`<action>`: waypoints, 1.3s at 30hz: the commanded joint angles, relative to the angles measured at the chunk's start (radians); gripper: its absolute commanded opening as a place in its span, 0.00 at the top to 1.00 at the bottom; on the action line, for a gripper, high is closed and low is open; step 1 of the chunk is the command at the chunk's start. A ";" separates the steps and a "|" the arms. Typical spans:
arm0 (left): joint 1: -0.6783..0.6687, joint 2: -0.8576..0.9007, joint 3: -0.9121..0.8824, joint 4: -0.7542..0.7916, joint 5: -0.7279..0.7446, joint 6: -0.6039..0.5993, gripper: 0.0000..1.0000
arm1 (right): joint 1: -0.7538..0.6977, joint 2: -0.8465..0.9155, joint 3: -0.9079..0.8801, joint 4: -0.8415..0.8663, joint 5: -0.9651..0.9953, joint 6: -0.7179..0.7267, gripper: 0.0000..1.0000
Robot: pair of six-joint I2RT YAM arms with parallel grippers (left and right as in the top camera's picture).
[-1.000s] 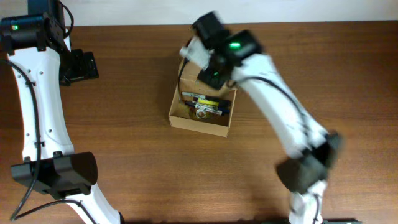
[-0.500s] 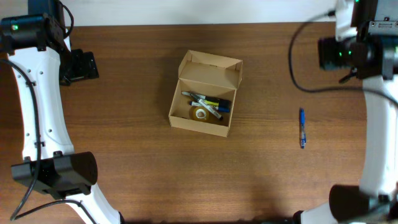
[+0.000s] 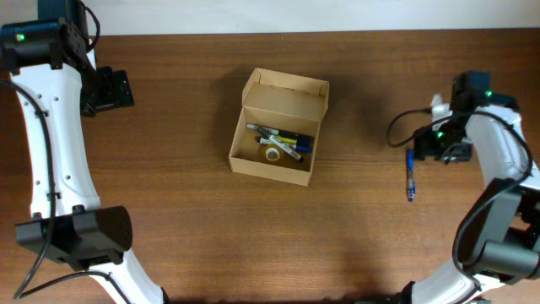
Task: Pack container
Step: 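Lower the right gripper onto the blue pen and grasp it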
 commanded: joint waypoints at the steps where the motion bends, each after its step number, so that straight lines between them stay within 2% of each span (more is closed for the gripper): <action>1: 0.003 -0.009 -0.006 -0.001 -0.007 0.008 0.00 | 0.004 0.046 -0.042 0.030 -0.090 -0.028 0.34; 11: 0.003 -0.009 -0.006 -0.001 -0.007 0.008 0.00 | 0.000 0.171 -0.058 0.114 -0.092 0.085 0.53; 13: 0.003 -0.009 -0.006 -0.001 -0.007 0.008 0.00 | 0.000 0.181 -0.058 0.114 -0.089 0.086 0.67; 15: 0.003 -0.009 -0.006 -0.001 -0.007 0.008 0.00 | 0.001 0.193 -0.058 0.114 -0.088 0.087 0.70; 18: 0.003 -0.009 -0.006 -0.001 -0.007 0.008 0.00 | 0.001 0.204 -0.058 0.117 -0.064 0.117 0.88; 21: 0.003 -0.009 -0.006 -0.001 -0.007 0.008 0.00 | 0.001 0.208 -0.058 0.121 -0.050 0.135 0.96; 31: 0.003 -0.009 -0.006 -0.001 -0.007 0.008 0.00 | 0.001 0.206 -0.029 0.097 -0.054 0.135 0.96; 35: 0.003 -0.009 -0.006 -0.001 -0.007 0.008 0.00 | 0.003 0.200 0.090 0.002 -0.090 0.135 0.96; 39: 0.003 -0.009 -0.006 -0.001 -0.007 0.008 0.00 | 0.009 0.184 0.301 -0.143 -0.139 0.135 0.96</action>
